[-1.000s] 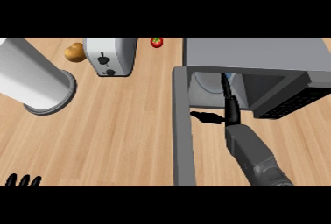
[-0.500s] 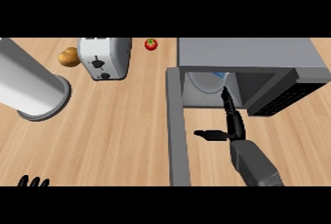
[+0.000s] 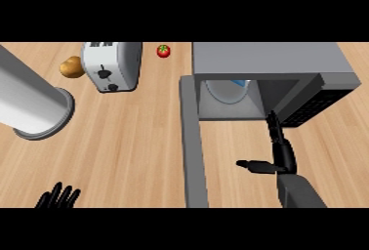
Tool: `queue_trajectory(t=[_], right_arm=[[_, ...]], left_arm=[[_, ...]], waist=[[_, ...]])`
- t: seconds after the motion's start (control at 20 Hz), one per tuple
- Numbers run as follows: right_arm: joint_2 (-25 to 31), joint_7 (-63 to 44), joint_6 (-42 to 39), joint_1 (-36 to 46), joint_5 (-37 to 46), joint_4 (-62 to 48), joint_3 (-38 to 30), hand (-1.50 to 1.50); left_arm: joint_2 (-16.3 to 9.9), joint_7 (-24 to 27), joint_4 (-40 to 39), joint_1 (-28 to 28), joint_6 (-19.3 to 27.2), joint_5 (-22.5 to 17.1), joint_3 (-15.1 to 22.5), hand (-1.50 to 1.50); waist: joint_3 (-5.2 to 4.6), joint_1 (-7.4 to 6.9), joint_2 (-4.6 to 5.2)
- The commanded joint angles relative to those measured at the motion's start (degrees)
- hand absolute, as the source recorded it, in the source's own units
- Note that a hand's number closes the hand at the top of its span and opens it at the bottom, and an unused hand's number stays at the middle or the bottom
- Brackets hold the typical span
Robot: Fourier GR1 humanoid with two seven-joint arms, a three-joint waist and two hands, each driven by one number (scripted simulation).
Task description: Pick up the milk, place it into the microwave and close the microwave
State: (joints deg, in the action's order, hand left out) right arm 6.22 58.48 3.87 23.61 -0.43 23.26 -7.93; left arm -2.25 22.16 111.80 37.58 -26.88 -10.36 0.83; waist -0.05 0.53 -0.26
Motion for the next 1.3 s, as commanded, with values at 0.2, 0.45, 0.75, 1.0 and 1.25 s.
queue_trajectory(t=[0.2, 0.45, 0.75, 1.0, 1.25], right_arm=[[3.8, -0.2, -4.5, -13.6, -2.3, 14.3, 0.9, 1.5], [9.2, -3.7, -10.1, -18.4, -6.3, 19.2, -1.7, -1.5], [12.7, -5.0, -15.4, -23.9, -11.1, 24.5, -4.6, -1.5], [13.5, -7.8, -15.2, -25.6, -12.6, 27.4, -5.9, -1.5], [16.0, -3.0, -19.8, -23.8, -12.6, 20.6, -7.2, -1.5]], left_arm=[[-1.7, -0.9, -4.4, -4.0, -2.8, 7.6, 6.3, -1.5], [-1.5, -0.2, -7.1, -10.3, -0.5, 15.9, 9.9, 1.5], [2.2, -2.7, -16.2, -19.8, 6.3, 18.8, 15.0, 1.5], [2.2, -2.9, -25.7, -31.3, 20.6, 18.9, 17.0, 1.5], [2.1, -9.4, -26.4, -36.3, 13.0, 23.5, 19.7, 1.5]], waist=[[-0.05, 0.45, -0.08], [-0.01, 0.14, 0.07], [0.01, 0.0, 0.23], [-0.01, 0.16, 0.31], [0.1, -0.03, 0.37]])
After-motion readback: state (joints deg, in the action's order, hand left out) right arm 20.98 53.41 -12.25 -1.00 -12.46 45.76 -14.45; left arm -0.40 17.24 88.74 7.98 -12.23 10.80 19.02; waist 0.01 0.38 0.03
